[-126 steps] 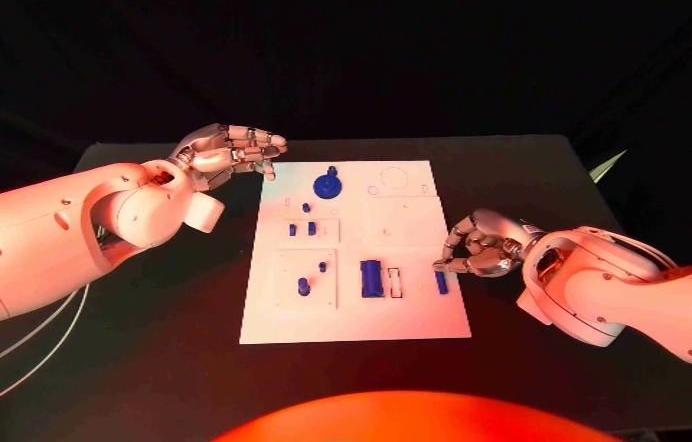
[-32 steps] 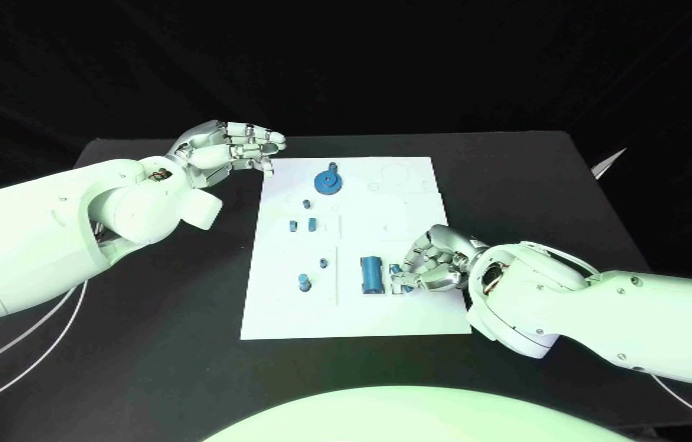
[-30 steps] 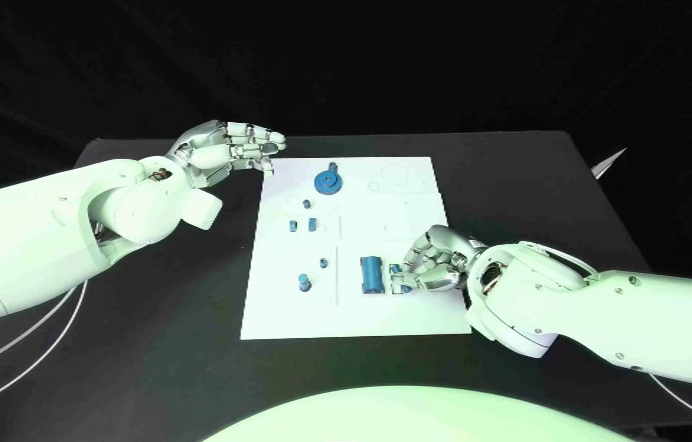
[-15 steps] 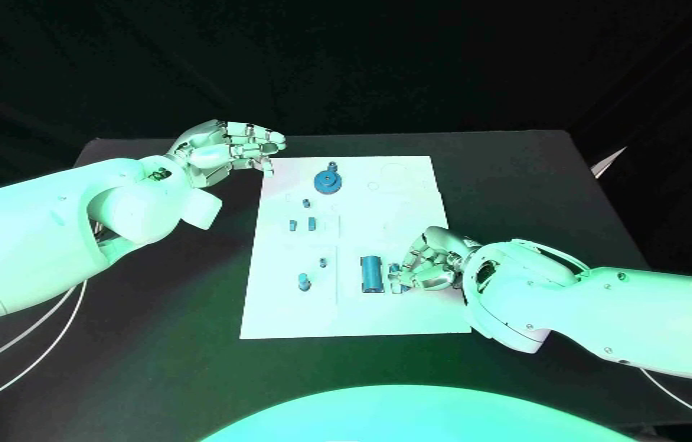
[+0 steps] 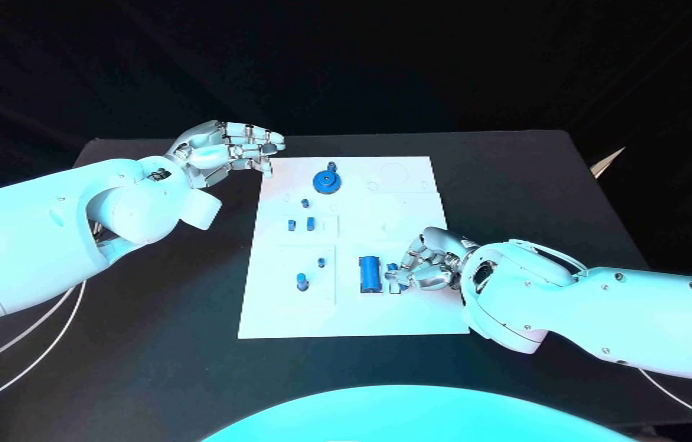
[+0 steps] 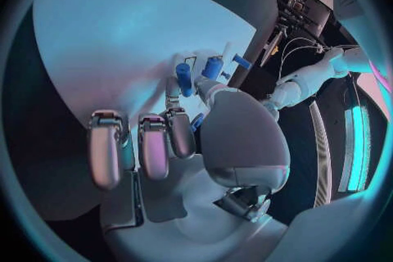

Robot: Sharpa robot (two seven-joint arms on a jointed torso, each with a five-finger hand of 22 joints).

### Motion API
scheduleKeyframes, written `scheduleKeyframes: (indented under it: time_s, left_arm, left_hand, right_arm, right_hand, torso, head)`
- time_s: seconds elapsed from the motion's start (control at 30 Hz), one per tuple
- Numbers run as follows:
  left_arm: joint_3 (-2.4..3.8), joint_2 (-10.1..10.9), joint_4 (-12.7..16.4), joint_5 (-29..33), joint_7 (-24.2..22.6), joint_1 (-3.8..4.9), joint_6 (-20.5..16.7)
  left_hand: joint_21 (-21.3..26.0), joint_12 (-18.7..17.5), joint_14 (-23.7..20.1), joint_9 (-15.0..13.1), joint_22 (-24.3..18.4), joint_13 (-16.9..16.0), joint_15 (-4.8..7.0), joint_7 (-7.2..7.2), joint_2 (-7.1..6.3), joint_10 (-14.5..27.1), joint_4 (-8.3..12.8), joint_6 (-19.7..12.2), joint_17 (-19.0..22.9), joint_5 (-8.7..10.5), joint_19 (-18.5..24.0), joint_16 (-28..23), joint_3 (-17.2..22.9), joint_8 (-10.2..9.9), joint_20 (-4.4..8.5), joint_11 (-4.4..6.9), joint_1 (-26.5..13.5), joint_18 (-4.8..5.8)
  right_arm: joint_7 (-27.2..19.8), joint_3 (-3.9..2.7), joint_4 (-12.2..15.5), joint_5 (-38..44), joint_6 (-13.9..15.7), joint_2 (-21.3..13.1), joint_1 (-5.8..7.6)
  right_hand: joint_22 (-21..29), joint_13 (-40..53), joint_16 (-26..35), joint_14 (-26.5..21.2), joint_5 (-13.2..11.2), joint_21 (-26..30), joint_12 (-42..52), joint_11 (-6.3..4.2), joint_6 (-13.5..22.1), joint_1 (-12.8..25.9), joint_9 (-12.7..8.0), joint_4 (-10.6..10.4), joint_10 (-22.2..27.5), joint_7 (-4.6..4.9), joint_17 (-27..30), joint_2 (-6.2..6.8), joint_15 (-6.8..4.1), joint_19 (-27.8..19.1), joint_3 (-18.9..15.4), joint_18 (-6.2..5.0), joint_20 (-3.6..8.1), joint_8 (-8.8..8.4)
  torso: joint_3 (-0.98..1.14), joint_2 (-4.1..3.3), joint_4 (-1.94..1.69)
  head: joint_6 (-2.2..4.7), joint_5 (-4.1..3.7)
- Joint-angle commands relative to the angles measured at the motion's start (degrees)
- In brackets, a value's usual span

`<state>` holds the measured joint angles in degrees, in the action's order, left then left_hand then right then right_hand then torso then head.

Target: Assemble the parts on the task board

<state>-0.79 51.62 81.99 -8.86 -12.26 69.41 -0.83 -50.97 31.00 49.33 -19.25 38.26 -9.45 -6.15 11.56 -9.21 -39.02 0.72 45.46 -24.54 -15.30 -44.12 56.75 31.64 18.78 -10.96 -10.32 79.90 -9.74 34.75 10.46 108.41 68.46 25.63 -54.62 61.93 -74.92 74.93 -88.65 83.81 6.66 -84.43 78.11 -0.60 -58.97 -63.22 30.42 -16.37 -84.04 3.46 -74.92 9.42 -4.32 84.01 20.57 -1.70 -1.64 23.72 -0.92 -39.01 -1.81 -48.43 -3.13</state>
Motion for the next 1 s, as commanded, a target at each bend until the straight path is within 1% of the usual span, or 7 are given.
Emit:
scheduleKeyframes:
  time_s: [0.03, 0.23, 0.67, 0.7, 0.77, 0.87, 1.0]
  left_arm:
    - [0.04, -0.01, 0.09, -0.07, -0.16, 0.03, 0.93]
    - [0.04, 0.01, 0.07, -0.27, -0.18, 0.03, 0.97]
    - [0.04, 0.03, 0.0, -0.34, -0.16, 0.03, 0.94]
    - [0.04, 0.03, -0.01, -0.34, -0.16, 0.03, 0.93]
    - [0.04, 0.03, -0.02, -0.34, -0.17, 0.03, 0.92]
    - [0.04, 0.05, -0.03, -0.34, -0.2, 0.03, 0.9]
    - [0.04, 0.06, -0.02, -0.34, -0.54, 0.03, 0.64]
  left_hand:
    - [0.2, 0.27, -0.48, -0.02, 0.03, 0.06, 0.05, 2.03, -0.02, 0.4, 0.12, -0.51, 0.06, -0.24, -0.26, 0.36, 0.23, 0.26, -0.23, -0.15, 0.1, -0.77]
    - [0.27, 0.32, -0.5, -0.01, 0.0, 0.1, 0.0, 2.05, -0.01, 0.46, -0.05, -0.55, 0.09, -0.23, -0.22, 0.38, 0.17, 0.3, -0.28, -0.18, -0.15, -0.75]
    - [0.31, 0.34, -0.52, 0.0, -0.02, 0.12, -0.02, 2.05, -0.04, 0.49, -0.1, -0.58, 0.1, -0.23, -0.19, 0.39, 0.14, 0.32, -0.29, -0.18, -0.23, -0.74]
    - [0.31, 0.34, -0.52, 0.0, -0.02, 0.12, -0.02, 2.05, -0.04, 0.49, -0.1, -0.58, 0.1, -0.23, -0.19, 0.39, 0.14, 0.32, -0.29, -0.18, -0.23, -0.74]
    - [0.31, 0.34, -0.52, 0.0, -0.02, 0.12, -0.02, 2.05, -0.04, 0.49, -0.1, -0.58, 0.1, -0.23, -0.19, 0.39, 0.14, 0.32, -0.29, -0.18, -0.23, -0.74]
    - [0.31, 0.34, -0.52, 0.0, -0.02, 0.12, -0.02, 2.05, -0.04, 0.49, -0.1, -0.58, 0.1, -0.23, -0.19, 0.39, 0.14, 0.32, -0.29, -0.18, -0.23, -0.74]
    - [0.37, 0.39, -0.57, 0.01, -0.06, 0.15, -0.02, 2.04, -0.02, 0.54, -0.12, -0.61, 0.13, -0.25, -0.15, 0.39, 0.17, 0.36, -0.3, -0.18, -0.24, -0.76]
  right_arm:
    - [-1.21, 0.0, 0.61, 0.72, -0.67, -0.09, -0.06]
    - [-1.49, 0.0, 0.9, 0.76, -0.85, -0.7, -0.06]
    - [-1.89, 0.0, 1.26, 0.95, -1.71, -1.5, -0.06]
    - [-1.97, 0.0, 1.27, 0.96, -1.95, -1.62, -0.06]
    - [-2.24, 0.0, 1.31, 0.96, -2.48, -1.89, -0.06]
    - [-2.77, 0.0, 1.39, 0.96, -2.97, -2.32, -0.06]
    - [-4.93, 0.0, 1.47, 0.59, -2.22, -3.08, -0.06]
  right_hand:
    - [-13.52, 8.67, -0.38, 5.77, -0.38, -0.38, 0.07, -0.42, -0.26, 1.89, 0.23, -0.17, -1.82, -0.18, -13.12, 0.09, -0.42, 5.13, -0.69, 0.69, 0.4, 0.37]
    - [-13.56, 8.73, -0.41, 5.79, -0.31, -0.43, 0.12, -0.54, -0.22, 5.0, 0.57, -0.23, -1.88, -0.32, -13.19, 0.91, -0.51, 5.15, -2.22, 0.7, 0.47, 0.65]
    - [-13.56, 8.74, -0.39, 5.78, -0.25, -0.39, 0.09, -0.56, -0.17, 5.44, 0.66, -0.17, -1.88, -0.35, -13.16, 0.98, -0.53, 5.15, -2.67, 0.69, 0.48, 0.71]
    - [-13.55, 8.77, -0.39, 5.78, -0.19, -0.34, 0.14, -0.59, -0.08, 4.76, 0.74, 0.29, -1.9, -0.39, -13.16, 0.81, -0.56, 5.14, -2.41, 0.68, 0.5, 0.74]
    - [-13.55, 8.78, -0.37, 5.77, -0.2, -0.31, 0.1, -0.6, 0.13, 2.85, 0.85, 1.43, -1.89, -0.37, -13.13, 1.1, -0.58, 5.14, -1.86, 0.68, 0.52, 0.76]
    - [-13.56, 8.83, -0.36, 5.77, -0.22, -0.27, 0.13, -0.57, 0.23, 1.31, 0.92, 2.35, -1.9, -0.34, -13.1, 1.33, -0.56, 5.13, -1.29, 0.68, 0.52, 0.75]
    - [-13.5, 8.9, -0.31, 5.75, -0.22, 0.0, 0.19, -0.53, 0.36, -0.35, 0.92, 3.36, -1.91, -0.28, -13.02, 1.72, -0.52, 5.09, -0.7, 0.63, 0.5, 0.66]
  torso:
    - [0.0, 0.01, 0.02]
    - [-0.01, 0.01, 0.04]
    - [0.02, -0.02, 0.04]
    - [0.01, -0.02, 0.04]
    - [-0.02, 0.02, 0.03]
    - [0.0, 0.04, 0.05]
    - [-0.03, 0.07, 0.14]
  head:
    - [-0.04, 0.11]
    - [-0.05, 0.17]
    - [-0.23, 0.2]
    - [-0.23, 0.2]
    - [-0.25, 0.21]
    - [-0.14, 0.21]
    - [0.05, 0.22]
